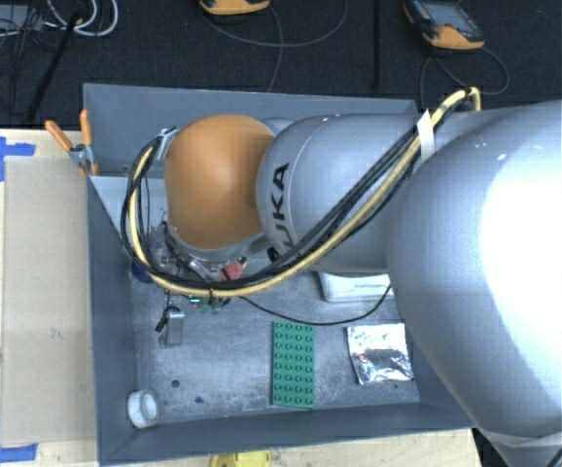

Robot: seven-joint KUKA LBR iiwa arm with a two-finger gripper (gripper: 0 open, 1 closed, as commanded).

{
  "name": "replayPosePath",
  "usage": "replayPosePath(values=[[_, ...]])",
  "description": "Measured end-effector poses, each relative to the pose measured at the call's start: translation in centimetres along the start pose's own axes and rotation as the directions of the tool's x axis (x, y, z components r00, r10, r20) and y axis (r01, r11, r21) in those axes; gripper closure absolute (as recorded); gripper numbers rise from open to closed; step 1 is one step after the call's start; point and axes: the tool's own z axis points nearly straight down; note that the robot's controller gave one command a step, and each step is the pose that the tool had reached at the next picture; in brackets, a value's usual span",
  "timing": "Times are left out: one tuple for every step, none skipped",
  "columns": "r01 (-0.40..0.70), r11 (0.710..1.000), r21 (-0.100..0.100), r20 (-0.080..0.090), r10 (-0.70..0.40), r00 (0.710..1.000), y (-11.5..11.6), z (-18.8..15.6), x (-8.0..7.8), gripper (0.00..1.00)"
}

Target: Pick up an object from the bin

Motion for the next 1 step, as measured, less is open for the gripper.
replayPosePath(values=[[0.011,1.000,0.003,0.004,-0.011,1.000,-11.11,7.66,-4.21,0.00]])
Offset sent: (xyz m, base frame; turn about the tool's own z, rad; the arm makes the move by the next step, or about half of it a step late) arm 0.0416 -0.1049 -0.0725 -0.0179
